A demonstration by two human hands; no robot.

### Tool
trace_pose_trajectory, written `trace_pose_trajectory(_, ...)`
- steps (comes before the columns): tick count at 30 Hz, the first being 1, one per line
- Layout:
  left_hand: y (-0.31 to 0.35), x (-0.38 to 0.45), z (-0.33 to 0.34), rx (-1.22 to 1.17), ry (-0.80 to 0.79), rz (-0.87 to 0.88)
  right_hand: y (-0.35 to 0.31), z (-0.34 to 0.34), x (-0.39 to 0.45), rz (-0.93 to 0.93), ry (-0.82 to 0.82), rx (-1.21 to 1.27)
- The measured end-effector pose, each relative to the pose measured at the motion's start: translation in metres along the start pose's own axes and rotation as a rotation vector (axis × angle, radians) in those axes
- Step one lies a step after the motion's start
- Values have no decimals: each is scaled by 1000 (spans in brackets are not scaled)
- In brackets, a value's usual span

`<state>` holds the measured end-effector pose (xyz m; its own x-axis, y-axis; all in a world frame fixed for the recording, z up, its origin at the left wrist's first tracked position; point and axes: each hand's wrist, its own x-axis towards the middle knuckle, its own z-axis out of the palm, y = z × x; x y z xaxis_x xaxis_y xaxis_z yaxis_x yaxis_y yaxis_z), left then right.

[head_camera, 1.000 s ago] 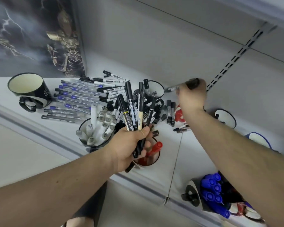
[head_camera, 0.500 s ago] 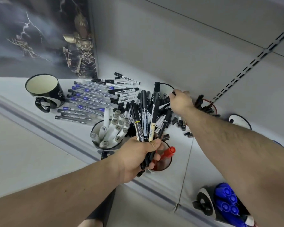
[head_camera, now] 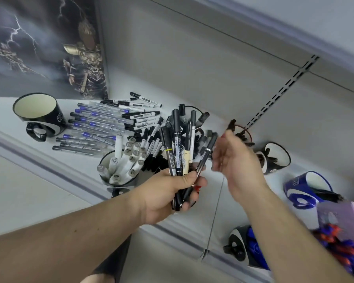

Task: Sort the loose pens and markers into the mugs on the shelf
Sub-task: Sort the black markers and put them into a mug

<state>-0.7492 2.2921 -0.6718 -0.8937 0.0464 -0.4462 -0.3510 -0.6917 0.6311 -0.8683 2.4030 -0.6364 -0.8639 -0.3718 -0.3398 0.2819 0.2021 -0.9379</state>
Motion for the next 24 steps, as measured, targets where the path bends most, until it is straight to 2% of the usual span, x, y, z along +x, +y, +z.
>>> trace_pose_trajectory(2, -1, -2, 4, 44, -52, -6, 9, 0, -34, 20, -108, -20)
trace_pose_trajectory(4, -2, -4, 9, 65, -97, -15, 11, 0, -57, -27, -133, -71)
trace_pose_trajectory(7, -2, -8, 10, 74, -95, -46, 10, -9, -60, -125, 0, -65)
trace_pose_trajectory(9, -3, -8, 12, 92, -93, -68, 2, -21, -55, -189, 110, 42)
trace_pose_trajectory(11, -4, -6, 14, 111, -88, -83, -7, -32, -54, -229, 135, 168)
trace_pose_trajectory(13, -5, -4, 16, 118, -83, -87, -9, -38, -54, -200, 94, 190)
trace_pose_trajectory(16, -7, -1, 19, 113, -94, -84, -1, -37, -53, -57, 17, 141)
trace_pose_trajectory(18, -9, -1, 19, 120, -100, -81, 4, -35, -54, 18, -3, 201)
trace_pose_trajectory(24, -11, -1, 15, 117, -132, -83, 4, -19, -56, -28, 27, 237)
